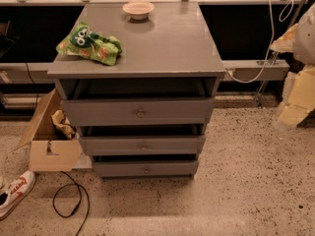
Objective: Open bottom drawer
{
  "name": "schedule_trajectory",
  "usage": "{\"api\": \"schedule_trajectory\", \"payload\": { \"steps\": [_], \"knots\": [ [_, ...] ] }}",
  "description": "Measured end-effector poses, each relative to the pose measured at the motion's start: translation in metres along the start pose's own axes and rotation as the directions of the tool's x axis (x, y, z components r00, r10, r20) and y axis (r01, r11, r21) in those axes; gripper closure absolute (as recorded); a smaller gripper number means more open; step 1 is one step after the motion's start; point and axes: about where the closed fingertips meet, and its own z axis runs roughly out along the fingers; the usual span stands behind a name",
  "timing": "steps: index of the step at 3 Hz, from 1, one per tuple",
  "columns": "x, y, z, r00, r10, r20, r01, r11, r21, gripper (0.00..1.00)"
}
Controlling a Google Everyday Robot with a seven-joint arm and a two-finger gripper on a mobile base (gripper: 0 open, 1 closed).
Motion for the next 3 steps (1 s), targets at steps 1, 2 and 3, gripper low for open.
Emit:
{"api": "schedule_trajectory", "payload": {
  "steps": [1,2,3],
  "knots": [
    [-0.001,0.001,0.004,1.000,0.000,0.006,0.000,1.0000,-0.002,0.00],
    [-0.006,0.012,0.035,0.999,-0.004,0.045,0.005,0.9998,-0.022,0.00],
    [-0.027,0.039,0.086,0.990,-0.014,0.138,0.022,0.9978,-0.063,0.00]
  ]
}}
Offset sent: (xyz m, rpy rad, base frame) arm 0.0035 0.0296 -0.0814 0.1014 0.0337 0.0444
